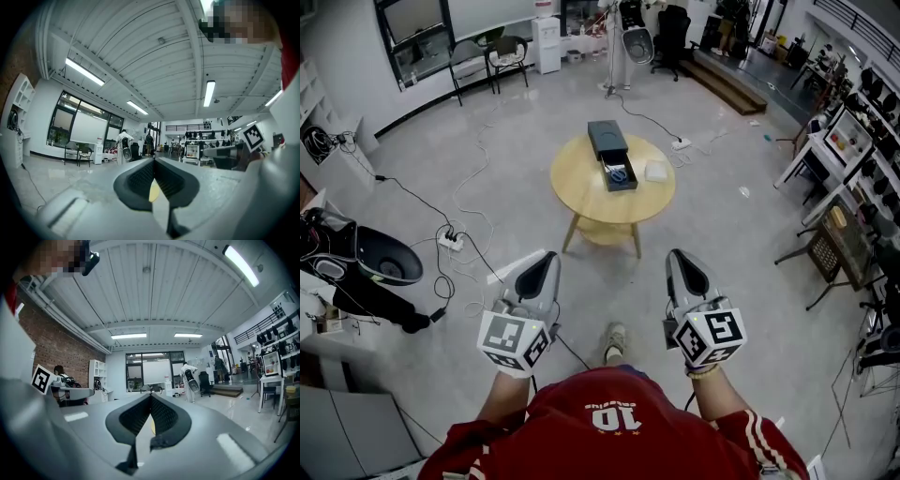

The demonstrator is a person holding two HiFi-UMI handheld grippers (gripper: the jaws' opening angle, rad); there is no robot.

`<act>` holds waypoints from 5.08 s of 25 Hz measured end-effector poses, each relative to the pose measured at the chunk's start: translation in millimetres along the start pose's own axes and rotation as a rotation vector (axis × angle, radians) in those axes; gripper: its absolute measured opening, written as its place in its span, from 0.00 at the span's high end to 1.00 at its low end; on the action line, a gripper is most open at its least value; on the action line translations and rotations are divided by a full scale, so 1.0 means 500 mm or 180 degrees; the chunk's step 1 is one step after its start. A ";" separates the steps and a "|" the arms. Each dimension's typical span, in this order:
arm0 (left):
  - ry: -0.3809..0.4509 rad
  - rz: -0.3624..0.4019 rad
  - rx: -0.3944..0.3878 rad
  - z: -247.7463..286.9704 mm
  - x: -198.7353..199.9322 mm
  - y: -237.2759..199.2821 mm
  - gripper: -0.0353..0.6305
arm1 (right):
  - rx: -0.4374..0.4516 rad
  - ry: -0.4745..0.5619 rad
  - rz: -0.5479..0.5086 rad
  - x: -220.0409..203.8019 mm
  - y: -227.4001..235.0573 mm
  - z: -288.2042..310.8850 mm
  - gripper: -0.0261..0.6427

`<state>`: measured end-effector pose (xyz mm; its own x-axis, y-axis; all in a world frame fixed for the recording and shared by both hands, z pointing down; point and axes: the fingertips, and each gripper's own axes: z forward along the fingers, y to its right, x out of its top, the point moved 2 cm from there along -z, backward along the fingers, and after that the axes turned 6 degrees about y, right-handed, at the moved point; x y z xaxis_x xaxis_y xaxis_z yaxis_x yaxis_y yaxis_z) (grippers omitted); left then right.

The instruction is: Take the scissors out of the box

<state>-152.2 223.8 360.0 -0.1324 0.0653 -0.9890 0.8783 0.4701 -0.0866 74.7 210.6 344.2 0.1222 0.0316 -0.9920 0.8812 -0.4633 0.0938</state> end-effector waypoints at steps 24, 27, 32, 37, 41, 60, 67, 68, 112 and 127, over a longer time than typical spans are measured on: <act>-0.0077 0.0018 0.0019 0.210 -0.024 -0.078 0.94 | 0.0088 0.0009 0.0107 -0.007 0.149 0.193 0.96; -0.0041 0.0033 0.0030 0.250 -0.025 -0.090 0.94 | 0.0110 0.0000 0.0123 -0.008 0.175 0.226 0.96; -0.0071 0.0050 0.0021 0.324 -0.027 -0.098 0.94 | 0.0138 -0.0025 0.0124 -0.001 0.226 0.279 0.96; -0.0082 0.0069 0.0042 0.384 -0.030 -0.099 0.94 | 0.0185 -0.0080 0.0183 -0.008 0.274 0.323 0.96; -0.0070 0.0081 0.0050 0.424 -0.029 -0.099 0.94 | 0.0243 -0.0091 0.0220 -0.010 0.308 0.356 0.96; -0.0029 0.0140 0.0140 0.544 -0.018 -0.081 0.94 | 0.0459 -0.0044 0.0308 -0.004 0.417 0.424 0.96; -0.0031 0.0299 0.0140 0.559 -0.015 -0.071 0.94 | 0.0509 0.0000 0.0329 -0.001 0.420 0.423 0.96; -0.0035 0.0302 0.0130 0.560 -0.015 -0.069 0.94 | 0.0509 0.0000 0.0339 -0.002 0.421 0.423 0.96; -0.0047 0.0142 0.0024 0.867 -0.075 -0.280 0.94 | 0.0844 -0.0039 0.0180 -0.020 0.486 0.778 0.96; -0.0112 0.0058 0.0081 0.895 -0.098 -0.320 0.94 | 0.1004 -0.0206 0.0186 -0.071 0.478 0.837 0.67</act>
<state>-80.8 -248.5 368.7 -0.1005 0.0426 -0.9940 0.8919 0.4466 -0.0711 90.1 -272.0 366.3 0.1302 -0.0550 -0.9900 0.6873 -0.7146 0.1301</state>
